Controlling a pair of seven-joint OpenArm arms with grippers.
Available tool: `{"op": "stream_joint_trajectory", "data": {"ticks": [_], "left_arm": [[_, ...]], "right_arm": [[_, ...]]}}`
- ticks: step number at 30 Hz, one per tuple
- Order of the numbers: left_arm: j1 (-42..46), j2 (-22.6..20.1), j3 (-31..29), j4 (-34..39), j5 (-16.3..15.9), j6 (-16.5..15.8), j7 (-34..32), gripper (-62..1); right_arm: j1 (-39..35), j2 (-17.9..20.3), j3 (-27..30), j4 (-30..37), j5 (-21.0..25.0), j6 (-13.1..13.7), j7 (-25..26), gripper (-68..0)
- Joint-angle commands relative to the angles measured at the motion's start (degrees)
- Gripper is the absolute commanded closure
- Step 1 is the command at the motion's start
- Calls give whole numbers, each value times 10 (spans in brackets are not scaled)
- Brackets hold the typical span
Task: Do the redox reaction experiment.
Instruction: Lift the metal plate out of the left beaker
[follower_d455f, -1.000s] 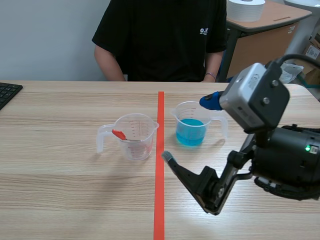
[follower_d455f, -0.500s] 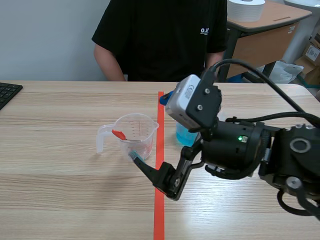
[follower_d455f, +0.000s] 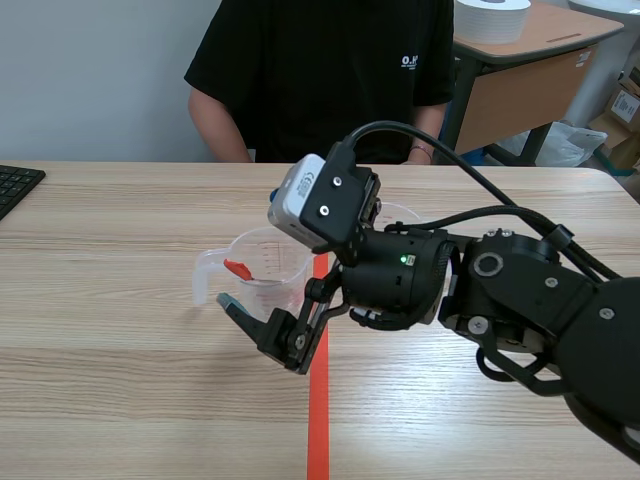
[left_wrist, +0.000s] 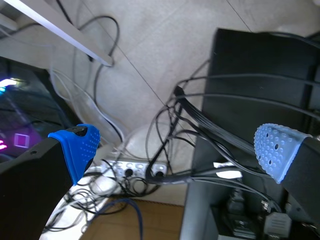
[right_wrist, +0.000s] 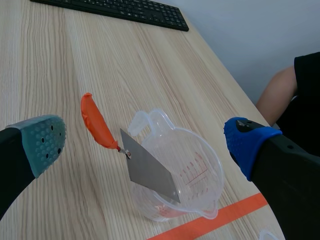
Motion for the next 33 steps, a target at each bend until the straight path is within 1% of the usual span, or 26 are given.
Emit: {"op": "stream_joint_trajectory", "data": {"ticks": [1, 4, 8, 12, 20, 23, 27, 31, 33], "left_arm": [[-1, 0, 3, 3, -3, 0, -3, -623], [-9, 0, 7, -5, -3, 1, -3, -623], [-17, 0, 8, -7, -3, 1, -3, -623], [-18, 0, 8, -7, -3, 1, -3, -623], [-18, 0, 8, -7, -3, 1, -3, -623], [-18, 0, 8, -7, -3, 1, -3, -623], [-18, 0, 8, -7, -3, 1, -3, -623], [-18, 0, 8, -7, -3, 1, -3, -623], [-18, 0, 8, -7, -3, 1, -3, -623]], "right_arm": [[10, 0, 1, 10, 4, -1, 13, -672], [12, 0, -1, 10, 4, -1, 23, -596], [12, 0, -1, 10, 4, -1, 23, -479], [12, 0, -1, 10, 4, -1, 23, -391], [12, 0, -1, 10, 4, -1, 23, -147], [12, 0, 0, 10, 4, -1, 25, -75], [12, 0, 5, 10, 4, -1, 39, -16], [12, 0, 17, 15, 5, 0, 44, -15], [12, 1, 25, 22, 5, 6, 42, -15]]}}
